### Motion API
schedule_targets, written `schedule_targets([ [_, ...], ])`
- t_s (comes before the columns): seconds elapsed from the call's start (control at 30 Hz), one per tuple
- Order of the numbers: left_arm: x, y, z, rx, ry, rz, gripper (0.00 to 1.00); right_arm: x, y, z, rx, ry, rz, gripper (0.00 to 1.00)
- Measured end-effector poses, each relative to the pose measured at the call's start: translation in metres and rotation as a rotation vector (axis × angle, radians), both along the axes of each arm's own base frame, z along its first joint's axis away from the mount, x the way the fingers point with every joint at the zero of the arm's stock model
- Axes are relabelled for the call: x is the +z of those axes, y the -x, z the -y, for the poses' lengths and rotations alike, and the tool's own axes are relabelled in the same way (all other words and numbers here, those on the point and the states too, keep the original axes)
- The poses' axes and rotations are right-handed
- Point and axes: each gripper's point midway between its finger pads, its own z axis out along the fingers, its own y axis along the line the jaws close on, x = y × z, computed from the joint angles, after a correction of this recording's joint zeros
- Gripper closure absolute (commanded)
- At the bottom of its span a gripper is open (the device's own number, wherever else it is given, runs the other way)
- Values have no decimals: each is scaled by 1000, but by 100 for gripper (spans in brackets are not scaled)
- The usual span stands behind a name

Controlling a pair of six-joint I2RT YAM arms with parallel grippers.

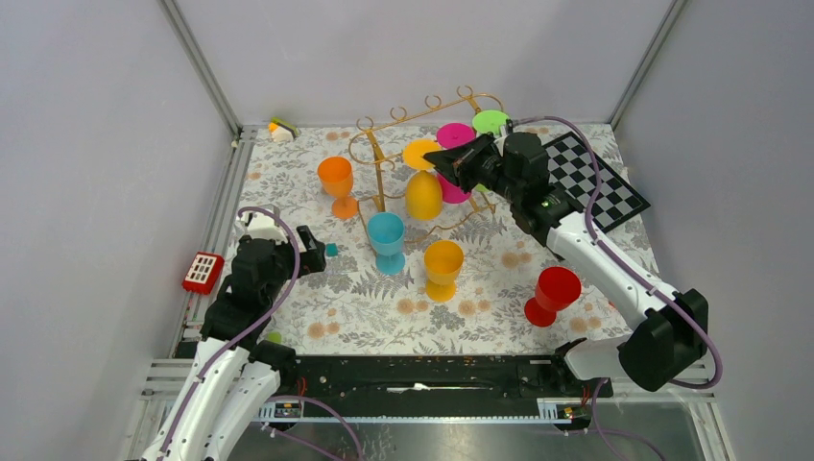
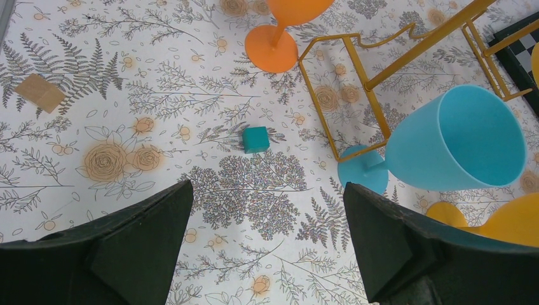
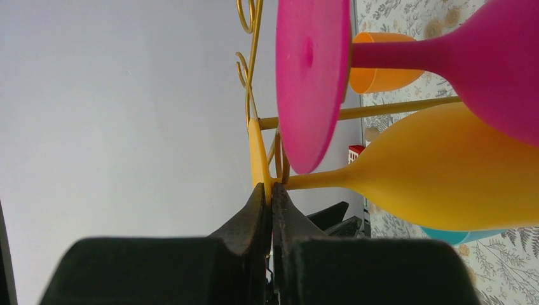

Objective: Place the wine glass upside down on the wine glass rack
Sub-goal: Turn the wine glass upside down at the wine rack.

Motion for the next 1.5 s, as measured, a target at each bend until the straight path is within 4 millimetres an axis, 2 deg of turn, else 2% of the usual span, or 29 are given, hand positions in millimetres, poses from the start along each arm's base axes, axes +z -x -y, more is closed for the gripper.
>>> schedule_targets([
  [0.47,0,0,0,0,0,1,1,4,-6,5,-36,-4,18,100],
  [0.67,0,0,0,0,0,2,1,4,-6,5,-36,-5,19,94],
  [1.07,1,0,0,-1,1,4,1,3,-10,9,-64,8,23,75],
  [1.27,1,0,0,0,2,6,1,6,-7,14,-82,21,29,58],
  [1.5,2,0,0,0,3,11,1,-3,-6,16,-84,51,9,38],
])
